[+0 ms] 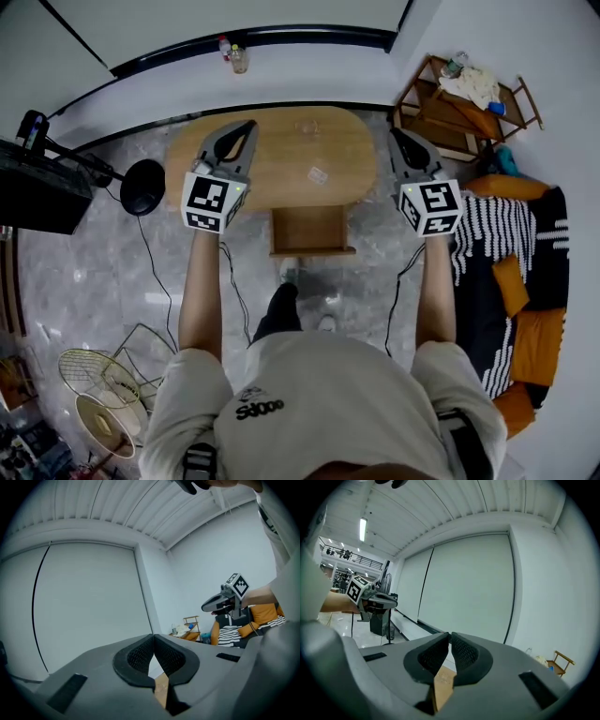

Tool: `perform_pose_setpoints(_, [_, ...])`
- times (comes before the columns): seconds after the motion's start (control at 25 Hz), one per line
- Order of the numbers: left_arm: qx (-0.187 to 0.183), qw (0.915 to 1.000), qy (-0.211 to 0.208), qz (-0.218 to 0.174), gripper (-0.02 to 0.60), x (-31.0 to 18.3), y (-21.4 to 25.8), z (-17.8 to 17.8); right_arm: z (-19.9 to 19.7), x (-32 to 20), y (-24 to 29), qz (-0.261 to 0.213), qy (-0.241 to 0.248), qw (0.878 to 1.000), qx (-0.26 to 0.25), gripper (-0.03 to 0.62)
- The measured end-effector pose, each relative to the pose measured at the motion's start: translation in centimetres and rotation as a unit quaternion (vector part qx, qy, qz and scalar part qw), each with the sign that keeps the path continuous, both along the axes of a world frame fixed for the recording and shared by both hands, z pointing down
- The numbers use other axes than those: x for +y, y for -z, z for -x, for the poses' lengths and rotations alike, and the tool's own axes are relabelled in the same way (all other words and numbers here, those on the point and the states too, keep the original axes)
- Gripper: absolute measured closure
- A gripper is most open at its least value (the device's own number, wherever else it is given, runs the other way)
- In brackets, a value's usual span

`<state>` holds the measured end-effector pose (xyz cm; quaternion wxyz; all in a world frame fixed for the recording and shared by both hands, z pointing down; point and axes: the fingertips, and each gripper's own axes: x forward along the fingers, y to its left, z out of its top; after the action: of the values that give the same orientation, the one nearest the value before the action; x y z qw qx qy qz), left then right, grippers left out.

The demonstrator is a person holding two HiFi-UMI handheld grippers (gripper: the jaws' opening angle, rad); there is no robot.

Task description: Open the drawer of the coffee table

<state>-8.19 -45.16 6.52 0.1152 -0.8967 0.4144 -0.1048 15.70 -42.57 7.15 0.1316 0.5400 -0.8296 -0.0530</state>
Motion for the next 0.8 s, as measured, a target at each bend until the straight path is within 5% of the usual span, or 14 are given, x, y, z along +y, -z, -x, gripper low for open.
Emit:
perform_pose_setpoints(0.52, [-0.014,0.998,0.061,-0.01,0.563,22.1,3.4,0.0,-1.7,19.7,3.8,0.004,0.039,0.999,-0.011,0.588])
perform_pose_setpoints(0.8, [-0.014,0.9969,0.077,-0.003,0.563,28.4,3.8,2.2,-0.2,27.3,6.4,-0.02,0.051,0.998,-0.014,0.588])
